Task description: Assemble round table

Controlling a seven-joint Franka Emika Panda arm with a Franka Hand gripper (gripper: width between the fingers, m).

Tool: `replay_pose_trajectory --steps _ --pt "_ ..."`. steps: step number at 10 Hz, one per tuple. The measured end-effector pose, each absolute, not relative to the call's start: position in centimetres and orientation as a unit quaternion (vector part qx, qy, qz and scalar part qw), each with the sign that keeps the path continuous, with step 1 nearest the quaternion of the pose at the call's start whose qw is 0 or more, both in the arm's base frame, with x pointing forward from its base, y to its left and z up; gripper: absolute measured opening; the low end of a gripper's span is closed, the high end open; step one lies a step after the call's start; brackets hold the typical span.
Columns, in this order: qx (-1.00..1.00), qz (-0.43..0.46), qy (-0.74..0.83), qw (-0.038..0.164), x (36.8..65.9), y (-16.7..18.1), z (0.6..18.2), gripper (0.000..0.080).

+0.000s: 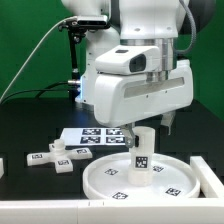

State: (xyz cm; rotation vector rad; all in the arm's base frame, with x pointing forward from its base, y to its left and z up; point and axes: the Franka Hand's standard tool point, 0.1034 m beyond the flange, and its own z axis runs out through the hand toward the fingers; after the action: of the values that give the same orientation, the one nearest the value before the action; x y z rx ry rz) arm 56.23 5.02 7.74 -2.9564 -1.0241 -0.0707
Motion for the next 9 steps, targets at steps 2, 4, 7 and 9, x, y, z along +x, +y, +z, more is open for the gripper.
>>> replay_pose_trajectory --steps 2,4,7,9 --pt "-0.949 -0.022 -0.315 0.006 56.23 4.96 7.72 0.0522" --pt "-0.968 -0.022 -0.251 0.008 56.24 4.88 7.72 0.0401" --pt "-0.989 -0.028 -0.146 0.008 56.56 4.72 7.69 0.0403" --pt "-0.997 -0.029 -0.068 0.01 56.64 4.52 7.69 0.0403"
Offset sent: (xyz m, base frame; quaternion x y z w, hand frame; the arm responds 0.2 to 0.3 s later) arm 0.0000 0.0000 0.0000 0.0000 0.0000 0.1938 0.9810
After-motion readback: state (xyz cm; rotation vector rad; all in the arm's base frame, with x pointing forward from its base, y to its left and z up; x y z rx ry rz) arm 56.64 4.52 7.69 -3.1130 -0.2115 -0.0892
